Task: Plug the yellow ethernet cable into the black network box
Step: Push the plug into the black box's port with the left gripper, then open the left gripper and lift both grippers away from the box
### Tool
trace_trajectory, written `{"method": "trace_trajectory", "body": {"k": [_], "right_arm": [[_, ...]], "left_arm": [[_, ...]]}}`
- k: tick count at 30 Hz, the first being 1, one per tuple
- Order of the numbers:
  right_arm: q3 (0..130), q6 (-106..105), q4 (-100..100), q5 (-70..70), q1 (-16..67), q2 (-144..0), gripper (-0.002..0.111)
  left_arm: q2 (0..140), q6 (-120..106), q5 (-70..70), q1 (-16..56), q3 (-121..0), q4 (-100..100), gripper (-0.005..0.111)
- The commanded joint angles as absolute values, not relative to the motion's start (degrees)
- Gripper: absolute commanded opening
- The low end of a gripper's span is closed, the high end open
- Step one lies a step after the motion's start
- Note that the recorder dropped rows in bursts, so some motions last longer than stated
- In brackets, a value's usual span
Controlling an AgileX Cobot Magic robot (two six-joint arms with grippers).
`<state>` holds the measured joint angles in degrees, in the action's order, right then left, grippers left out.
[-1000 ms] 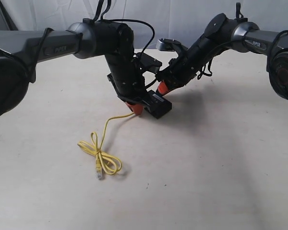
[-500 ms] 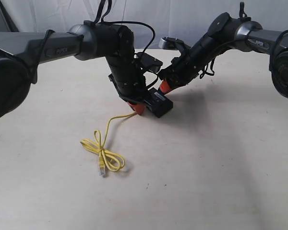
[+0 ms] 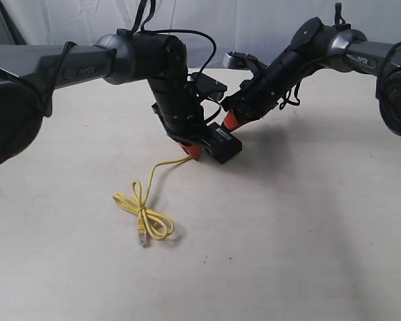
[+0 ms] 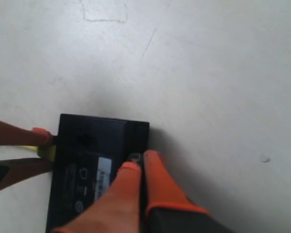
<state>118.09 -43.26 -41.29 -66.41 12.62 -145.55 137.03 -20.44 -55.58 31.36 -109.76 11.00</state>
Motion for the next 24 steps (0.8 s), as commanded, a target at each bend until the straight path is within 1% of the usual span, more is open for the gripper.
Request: {"method": "trace_trajectory", "body": {"k": [1, 9, 17, 24], "right_arm": [[118.0, -43.5, -42.1, -70.0, 11.8, -145.4, -0.001], [118.0, -42.2, -35.4, -70.0, 9.9, -141.9, -0.001], [118.0, -36.1, -25.6, -70.0, 8.5, -137.7, -0.001], [118.0, -34.8, -24.5, -70.0, 8.5, -135.6, -0.001]], "left_arm": [[136.6, -21.7, -53.4, 31.5, -110.2, 10.6, 0.000], [136.6, -32.5, -60.6, 31.5, -110.2, 12.1, 0.000], [136.6, -42.1, -66.6, 31.5, -110.2, 17.0, 0.000], [136.6, -42.5, -68.7, 31.5, -110.2, 16.3, 0.001]]}}
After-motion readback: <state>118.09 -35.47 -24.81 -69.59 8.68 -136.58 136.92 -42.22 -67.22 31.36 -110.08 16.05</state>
